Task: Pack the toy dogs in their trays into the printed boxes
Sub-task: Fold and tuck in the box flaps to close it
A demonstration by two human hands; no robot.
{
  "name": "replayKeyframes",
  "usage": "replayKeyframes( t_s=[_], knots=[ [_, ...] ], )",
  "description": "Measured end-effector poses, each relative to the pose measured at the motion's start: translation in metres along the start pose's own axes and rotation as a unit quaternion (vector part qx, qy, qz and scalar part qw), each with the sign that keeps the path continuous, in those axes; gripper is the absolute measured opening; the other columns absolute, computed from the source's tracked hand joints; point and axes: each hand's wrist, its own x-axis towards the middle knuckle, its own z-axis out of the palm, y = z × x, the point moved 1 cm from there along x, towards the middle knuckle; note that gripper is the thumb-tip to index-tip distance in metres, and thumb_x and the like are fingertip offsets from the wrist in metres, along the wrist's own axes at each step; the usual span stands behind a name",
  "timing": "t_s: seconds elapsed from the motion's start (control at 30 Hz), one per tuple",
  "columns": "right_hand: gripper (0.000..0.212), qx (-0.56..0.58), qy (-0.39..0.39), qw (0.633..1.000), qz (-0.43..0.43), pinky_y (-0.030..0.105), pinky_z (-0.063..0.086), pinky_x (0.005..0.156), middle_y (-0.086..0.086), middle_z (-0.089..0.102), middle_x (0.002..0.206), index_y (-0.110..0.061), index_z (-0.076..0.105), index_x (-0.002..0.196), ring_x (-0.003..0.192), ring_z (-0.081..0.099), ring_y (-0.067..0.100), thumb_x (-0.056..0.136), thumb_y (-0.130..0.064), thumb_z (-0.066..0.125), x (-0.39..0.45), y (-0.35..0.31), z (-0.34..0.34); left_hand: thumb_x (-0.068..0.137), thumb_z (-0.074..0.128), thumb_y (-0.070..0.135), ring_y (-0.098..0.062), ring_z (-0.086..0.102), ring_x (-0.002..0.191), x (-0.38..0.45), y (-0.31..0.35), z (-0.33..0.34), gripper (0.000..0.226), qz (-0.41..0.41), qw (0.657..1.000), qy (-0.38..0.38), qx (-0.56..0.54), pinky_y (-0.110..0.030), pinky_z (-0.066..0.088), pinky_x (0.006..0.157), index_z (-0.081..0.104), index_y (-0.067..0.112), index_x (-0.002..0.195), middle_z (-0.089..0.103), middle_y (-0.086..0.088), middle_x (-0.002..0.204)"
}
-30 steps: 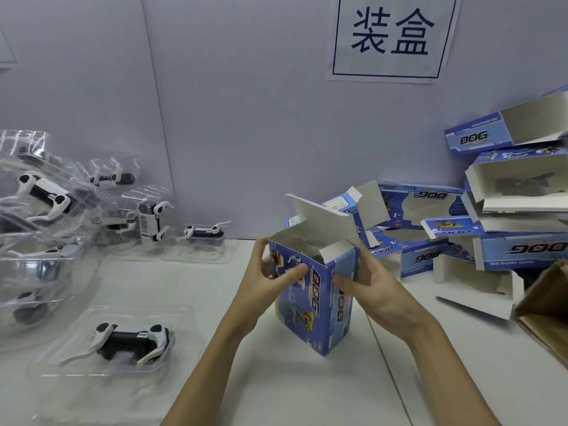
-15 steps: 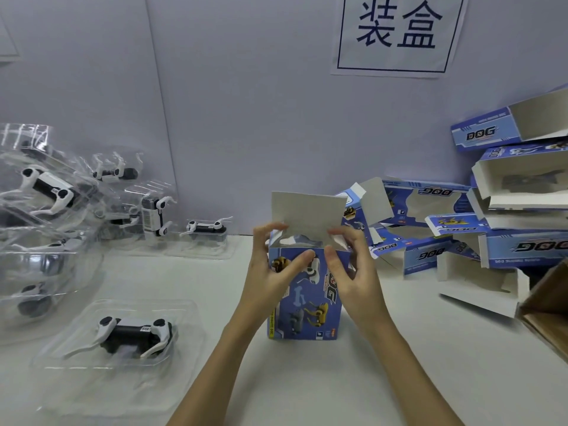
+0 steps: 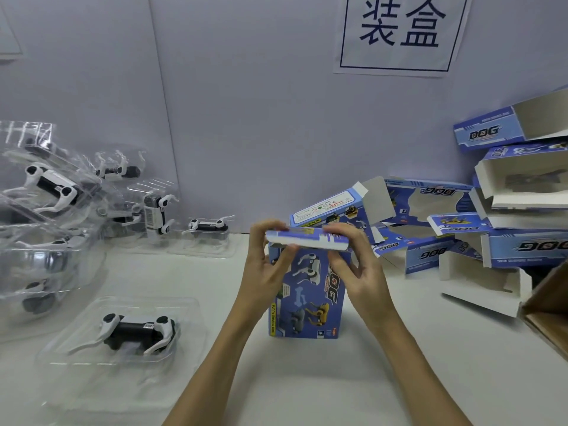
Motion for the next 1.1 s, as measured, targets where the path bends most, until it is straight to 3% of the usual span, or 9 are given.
replayKeyframes(
  t_s=[0.1,0.2,0.33,0.5,0.7,0.8,0.9,0.97,1.1],
  knots=[
    [0.046,-0.001,-0.004,0.999,0.040,0.035,0.060,0.094,-0.009,0.046,0.156,-0.023,0.065,0.126,0.145,0.044,0.006,0.092,-0.053,0.061,-0.002,0.000,-0.002,0.088,0.058,0.076,-0.030,0.059,0.129,-0.002,-0.002,0.000,0.068,-0.020,1.000,-0.012,-0.014,-0.052,0.064,0.077,0.048,0.016,0.118,0.050,-0.004,0.136],
    [0.060,0.029,-0.008,0.997,0.076,0.023,0.061,0.080,-0.012,0.052,0.150,-0.024,0.065,0.122,0.136,0.055,0.004,0.086,-0.072,0.063,0.000,-0.004,-0.002,0.093,0.057,0.065,-0.032,0.062,0.127,-0.004,-0.004,0.005,0.042,-0.047,0.998,-0.005,-0.052,-0.049,0.064,0.074,0.051,0.028,0.111,0.051,0.007,0.136],
    [0.028,0.026,0.000,0.997,0.079,0.035,0.065,0.077,0.000,0.061,0.137,-0.025,0.063,0.122,0.128,0.064,0.022,0.096,-0.038,0.059,0.000,-0.004,0.001,0.100,0.057,0.044,-0.029,0.063,0.127,-0.003,-0.007,0.006,0.013,-0.056,0.993,-0.026,-0.104,-0.033,0.063,0.074,0.055,0.038,0.110,0.053,0.014,0.139],
    [0.041,-0.046,0.001,0.997,0.061,0.040,0.065,0.084,0.001,0.051,0.144,-0.035,0.064,0.134,0.138,0.053,0.020,0.094,-0.040,0.059,-0.001,-0.007,0.002,0.104,0.049,0.046,-0.020,0.061,0.132,-0.003,-0.009,0.008,0.015,-0.029,0.996,-0.008,-0.082,-0.032,0.063,0.077,0.057,0.041,0.115,0.055,0.018,0.141],
    [0.056,-0.106,0.151,0.981,0.052,0.041,0.063,0.089,0.002,0.053,0.133,-0.034,0.067,0.138,0.124,0.060,0.014,0.086,-0.054,0.066,-0.003,-0.004,0.007,0.096,0.066,0.045,-0.010,0.060,0.126,-0.010,-0.010,0.013,0.056,-0.003,0.987,0.100,0.124,-0.037,0.059,0.094,0.044,0.026,0.144,0.054,0.021,0.140],
    [0.054,-0.003,0.212,0.970,0.116,0.048,0.061,0.094,0.003,0.060,0.134,-0.046,0.062,0.141,0.122,0.065,0.018,0.088,-0.055,0.069,-0.005,-0.001,0.005,0.080,0.075,0.065,-0.014,0.052,0.129,-0.014,-0.005,0.021,0.089,0.067,0.962,0.032,0.264,-0.031,0.049,0.105,0.043,0.019,0.150,0.053,0.009,0.142],
    [0.049,0.062,0.156,0.974,0.152,0.044,0.066,0.080,0.003,0.064,0.132,-0.051,0.058,0.141,0.115,0.071,0.019,0.093,-0.050,0.068,-0.006,-0.001,0.008,0.063,0.073,0.082,-0.022,0.040,0.141,-0.015,0.000,0.026,0.127,0.074,0.922,-0.012,0.380,-0.050,0.032,0.119,0.031,0.012,0.160,0.043,-0.003,0.154],
    [0.047,0.038,0.107,0.983,0.144,0.036,0.065,0.074,0.001,0.062,0.131,-0.045,0.060,0.141,0.114,0.071,0.018,0.095,-0.047,0.065,-0.007,0.000,0.011,0.061,0.075,0.080,-0.026,0.035,0.145,-0.015,0.000,0.023,0.132,0.067,0.906,-0.021,0.418,-0.062,0.021,0.121,0.026,0.012,0.163,0.038,-0.006,0.156],
    [0.034,0.048,0.060,0.986,0.148,0.025,0.061,0.067,0.004,0.069,0.119,-0.033,0.055,0.121,0.106,0.074,0.019,0.091,-0.042,0.067,-0.004,0.001,0.001,0.066,0.085,0.069,-0.021,0.028,0.147,-0.011,-0.002,0.008,0.129,0.067,0.900,-0.116,0.416,-0.060,0.015,0.123,0.019,0.019,0.165,0.031,-0.002,0.157]
  ],
)
